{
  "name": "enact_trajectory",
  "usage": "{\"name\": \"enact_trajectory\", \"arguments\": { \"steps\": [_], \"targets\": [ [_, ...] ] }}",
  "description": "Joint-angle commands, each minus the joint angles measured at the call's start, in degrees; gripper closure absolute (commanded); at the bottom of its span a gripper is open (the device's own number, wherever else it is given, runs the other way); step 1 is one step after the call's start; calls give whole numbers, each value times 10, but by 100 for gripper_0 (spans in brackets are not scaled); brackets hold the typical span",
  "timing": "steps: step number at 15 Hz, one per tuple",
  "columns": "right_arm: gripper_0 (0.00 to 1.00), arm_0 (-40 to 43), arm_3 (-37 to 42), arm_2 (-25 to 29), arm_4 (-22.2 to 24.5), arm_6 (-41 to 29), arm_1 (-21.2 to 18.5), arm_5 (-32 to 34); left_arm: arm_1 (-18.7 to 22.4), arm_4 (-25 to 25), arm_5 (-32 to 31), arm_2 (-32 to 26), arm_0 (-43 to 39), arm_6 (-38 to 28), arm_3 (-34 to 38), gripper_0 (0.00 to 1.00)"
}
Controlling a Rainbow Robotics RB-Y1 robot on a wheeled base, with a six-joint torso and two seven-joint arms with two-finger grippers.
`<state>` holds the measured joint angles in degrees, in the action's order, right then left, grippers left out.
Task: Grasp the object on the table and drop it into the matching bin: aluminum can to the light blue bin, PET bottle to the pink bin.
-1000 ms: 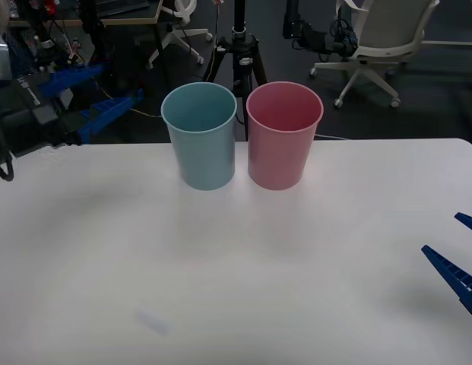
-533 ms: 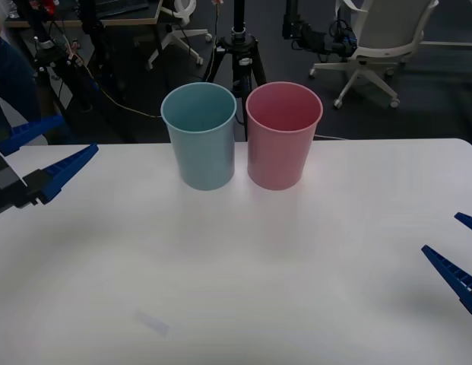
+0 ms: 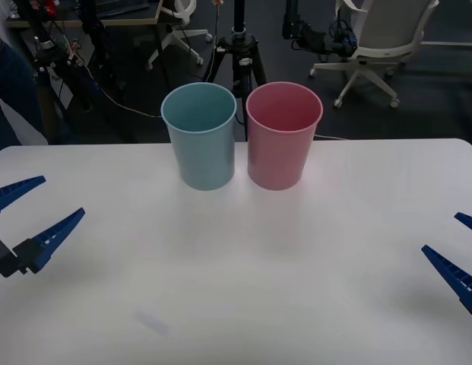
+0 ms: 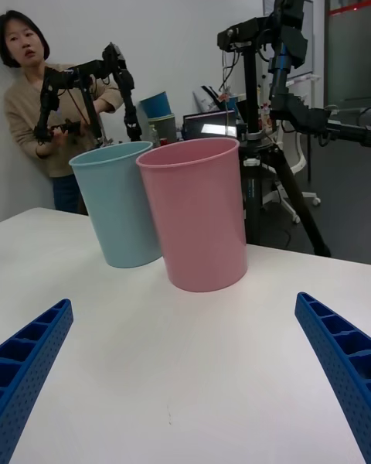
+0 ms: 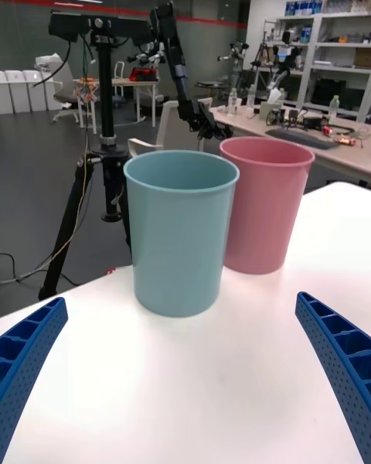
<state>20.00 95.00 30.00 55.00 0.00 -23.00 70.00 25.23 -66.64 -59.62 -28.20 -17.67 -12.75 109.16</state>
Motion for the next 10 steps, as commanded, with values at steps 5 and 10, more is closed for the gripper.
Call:
{"name": "enact_trajectory", "arguments": {
  "steps": [5, 10],
  "targets": [
    [0, 0, 0, 0, 0, 0, 0, 0, 0, 78, -100, -22, -33, 142, -112, 0],
    [0, 0, 0, 0, 0, 0, 0, 0, 0, 90, -103, -26, -55, 148, -112, 0]
  ]
}}
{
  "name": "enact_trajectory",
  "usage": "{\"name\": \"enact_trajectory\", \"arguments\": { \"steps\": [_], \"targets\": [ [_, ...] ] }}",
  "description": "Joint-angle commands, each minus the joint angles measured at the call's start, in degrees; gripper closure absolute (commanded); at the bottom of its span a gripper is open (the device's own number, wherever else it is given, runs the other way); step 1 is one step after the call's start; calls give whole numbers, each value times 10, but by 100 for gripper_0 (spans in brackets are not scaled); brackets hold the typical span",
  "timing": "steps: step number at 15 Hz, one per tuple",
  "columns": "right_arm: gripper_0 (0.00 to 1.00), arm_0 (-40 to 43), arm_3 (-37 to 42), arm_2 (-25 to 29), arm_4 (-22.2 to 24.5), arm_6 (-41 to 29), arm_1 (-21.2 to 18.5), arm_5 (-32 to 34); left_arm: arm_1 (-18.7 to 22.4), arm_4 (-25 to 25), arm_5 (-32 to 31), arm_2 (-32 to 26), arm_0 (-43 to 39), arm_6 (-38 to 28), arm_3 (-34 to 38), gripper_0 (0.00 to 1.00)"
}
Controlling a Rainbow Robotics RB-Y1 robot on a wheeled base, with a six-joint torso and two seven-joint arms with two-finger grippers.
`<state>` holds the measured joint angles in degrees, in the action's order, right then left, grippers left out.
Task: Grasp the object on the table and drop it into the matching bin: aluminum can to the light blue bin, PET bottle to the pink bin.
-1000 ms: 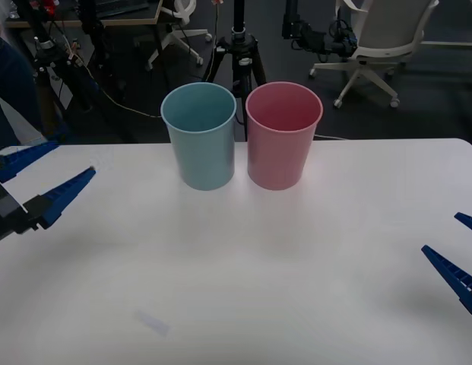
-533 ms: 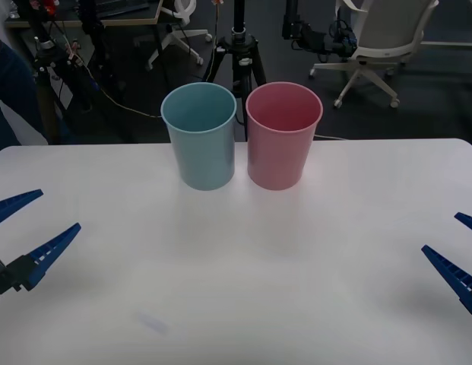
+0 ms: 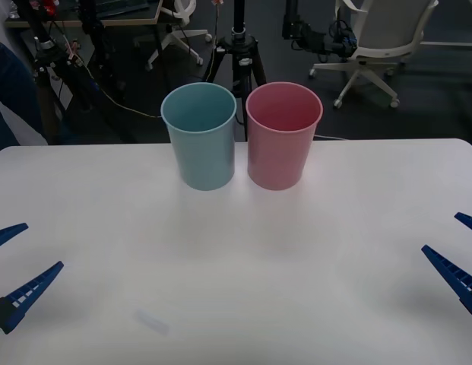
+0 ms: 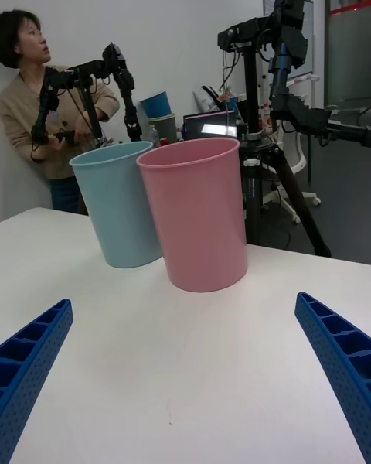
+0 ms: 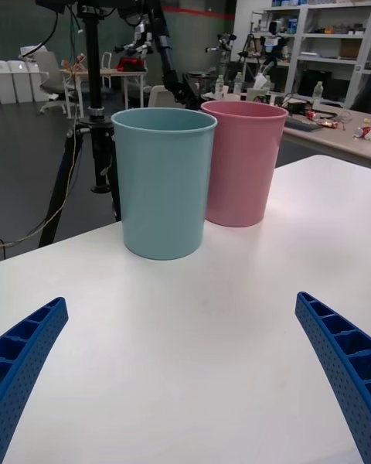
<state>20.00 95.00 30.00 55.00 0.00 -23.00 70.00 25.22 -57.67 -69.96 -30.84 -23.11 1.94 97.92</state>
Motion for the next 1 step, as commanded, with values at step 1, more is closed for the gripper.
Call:
{"name": "enact_trajectory", "arguments": {
  "steps": [1],
  "targets": [
    [0, 0, 0, 0, 0, 0, 0, 0, 0, 0, 0, 0, -1, 1, 0, 0]
  ]
}}
